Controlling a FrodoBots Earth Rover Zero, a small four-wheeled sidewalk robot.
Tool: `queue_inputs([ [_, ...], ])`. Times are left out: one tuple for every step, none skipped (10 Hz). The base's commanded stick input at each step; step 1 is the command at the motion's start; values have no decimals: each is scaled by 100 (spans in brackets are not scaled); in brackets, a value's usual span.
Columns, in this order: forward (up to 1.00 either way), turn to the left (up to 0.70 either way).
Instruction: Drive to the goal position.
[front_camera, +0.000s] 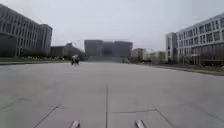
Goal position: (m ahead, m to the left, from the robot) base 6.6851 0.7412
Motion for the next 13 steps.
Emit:
queue_inputs([
  [100,0],
  [100,0],
  [100,0],
  [100,0],
  [100,0],
  [100,0],
  [100,0],
  [100,0],
  [100,0],
  [100,0],
  [100,0],
  [100,0],
  [100,0],
])
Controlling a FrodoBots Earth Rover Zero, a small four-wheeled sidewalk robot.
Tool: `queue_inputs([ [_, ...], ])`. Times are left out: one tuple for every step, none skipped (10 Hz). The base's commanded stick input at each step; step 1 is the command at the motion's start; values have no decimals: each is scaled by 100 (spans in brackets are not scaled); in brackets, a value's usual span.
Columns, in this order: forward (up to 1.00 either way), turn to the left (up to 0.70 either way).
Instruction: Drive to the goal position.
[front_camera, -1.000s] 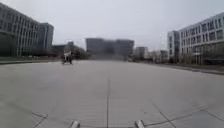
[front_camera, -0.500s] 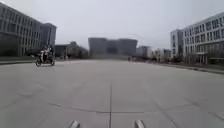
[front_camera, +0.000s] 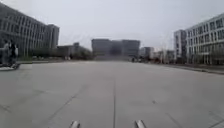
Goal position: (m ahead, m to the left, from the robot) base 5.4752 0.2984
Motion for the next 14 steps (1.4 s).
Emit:
queue_inputs([
  [100,0],
  [100,0],
  [100,0],
  [100,0],
  [100,0],
  [100,0],
  [100,0],
  [100,0],
  [100,0],
  [100,0],
  [100,0],
  [100,0],
  [100,0],
  [100,-27],
])
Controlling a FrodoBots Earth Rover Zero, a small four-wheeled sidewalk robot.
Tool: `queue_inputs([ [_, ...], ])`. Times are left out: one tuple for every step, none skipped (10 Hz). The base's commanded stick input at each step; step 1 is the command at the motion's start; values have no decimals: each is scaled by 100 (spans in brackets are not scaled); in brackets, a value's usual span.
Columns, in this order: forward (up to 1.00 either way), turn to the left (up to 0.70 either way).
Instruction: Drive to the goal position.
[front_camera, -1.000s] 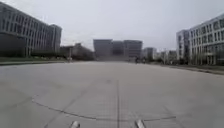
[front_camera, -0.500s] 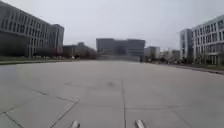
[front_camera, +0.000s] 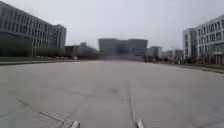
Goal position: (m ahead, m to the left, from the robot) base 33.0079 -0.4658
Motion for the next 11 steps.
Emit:
queue_inputs([
  [100,-40],
  [100,-40],
  [100,-40],
  [100,-40],
  [100,-40],
  [100,-40],
  [100,-40],
  [100,-25],
  [100,7],
  [100,0],
  [100,0],
])
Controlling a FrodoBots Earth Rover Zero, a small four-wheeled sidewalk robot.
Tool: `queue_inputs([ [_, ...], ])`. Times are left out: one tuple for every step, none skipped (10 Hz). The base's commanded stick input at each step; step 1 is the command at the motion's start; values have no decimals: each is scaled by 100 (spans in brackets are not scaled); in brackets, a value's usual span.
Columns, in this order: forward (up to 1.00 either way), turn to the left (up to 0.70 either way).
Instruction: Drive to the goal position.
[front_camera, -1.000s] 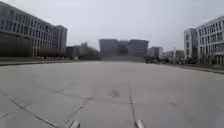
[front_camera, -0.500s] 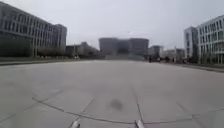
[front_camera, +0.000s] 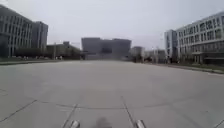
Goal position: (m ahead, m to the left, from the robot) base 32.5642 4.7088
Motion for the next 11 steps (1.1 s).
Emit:
queue_inputs([
  [100,0],
  [100,0],
  [100,0],
  [100,0],
  [100,0],
  [100,0],
  [100,0],
  [100,0],
  [100,0],
  [100,0],
  [100,0],
])
